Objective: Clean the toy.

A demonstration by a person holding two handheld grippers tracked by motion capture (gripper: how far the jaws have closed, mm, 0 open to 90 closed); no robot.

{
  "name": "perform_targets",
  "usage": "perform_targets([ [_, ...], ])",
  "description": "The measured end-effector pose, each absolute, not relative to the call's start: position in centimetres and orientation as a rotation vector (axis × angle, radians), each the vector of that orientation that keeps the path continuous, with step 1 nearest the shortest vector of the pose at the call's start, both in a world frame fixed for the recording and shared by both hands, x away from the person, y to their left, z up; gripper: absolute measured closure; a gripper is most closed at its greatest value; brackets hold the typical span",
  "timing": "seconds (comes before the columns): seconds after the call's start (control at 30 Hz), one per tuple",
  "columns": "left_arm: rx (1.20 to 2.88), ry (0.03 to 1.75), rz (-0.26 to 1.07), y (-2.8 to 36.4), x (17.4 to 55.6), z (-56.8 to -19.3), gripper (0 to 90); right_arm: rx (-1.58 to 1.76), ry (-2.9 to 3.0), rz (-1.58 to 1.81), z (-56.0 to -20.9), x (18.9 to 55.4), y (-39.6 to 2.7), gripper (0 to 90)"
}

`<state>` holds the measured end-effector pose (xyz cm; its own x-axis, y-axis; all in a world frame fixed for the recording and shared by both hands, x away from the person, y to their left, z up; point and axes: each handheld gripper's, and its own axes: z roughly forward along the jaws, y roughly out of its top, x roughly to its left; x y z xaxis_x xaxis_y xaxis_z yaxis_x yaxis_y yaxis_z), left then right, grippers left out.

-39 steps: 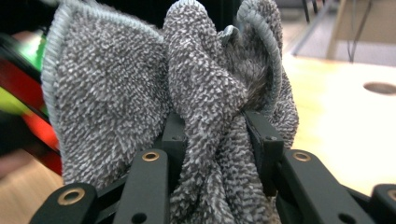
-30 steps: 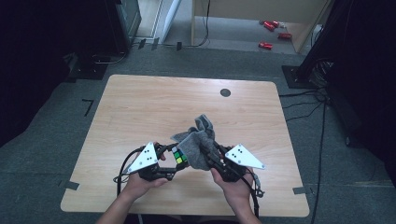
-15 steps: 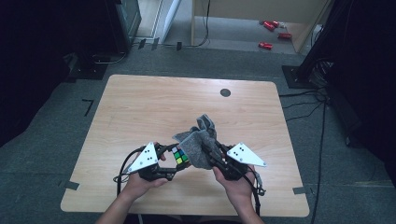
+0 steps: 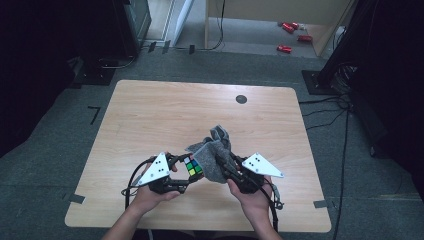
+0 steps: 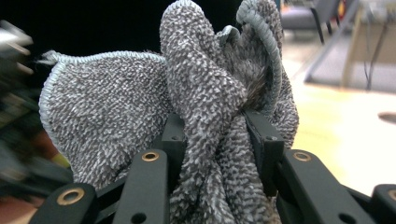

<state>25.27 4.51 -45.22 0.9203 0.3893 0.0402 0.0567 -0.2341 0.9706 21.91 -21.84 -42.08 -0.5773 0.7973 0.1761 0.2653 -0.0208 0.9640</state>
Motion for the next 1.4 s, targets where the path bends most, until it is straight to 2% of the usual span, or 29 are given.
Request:
perform_targets([
  [0.1,1.776,0.331,0.310,4.6,25.1,-45.0,34.9,1.041,1.847,1.595,-41.7,21.5,-20.9,65.8],
  [0.33,1.690,0.378,0.269,6.0,25.7,-44.3,34.8,1.182,1.906,1.538,-45.2,23.0,-21.6,66.1],
  [0.6,1.772,0.361,0.260,4.8,25.6,-45.3,34.8,1.130,1.800,1.667,-42.4,21.8,-22.1,65.9],
  [0.87,1.716,0.379,0.239,5.7,25.9,-44.7,34.8,1.232,1.892,1.569,-45.4,22.7,-21.5,66.5],
  [1.17,1.751,0.353,0.251,5.0,25.6,-45.0,34.8,1.116,1.805,1.666,-42.5,21.6,-21.8,66.3],
  [1.4,1.709,0.368,0.243,5.8,25.8,-44.5,34.8,1.192,1.898,1.573,-44.8,22.6,-21.4,66.3],
])
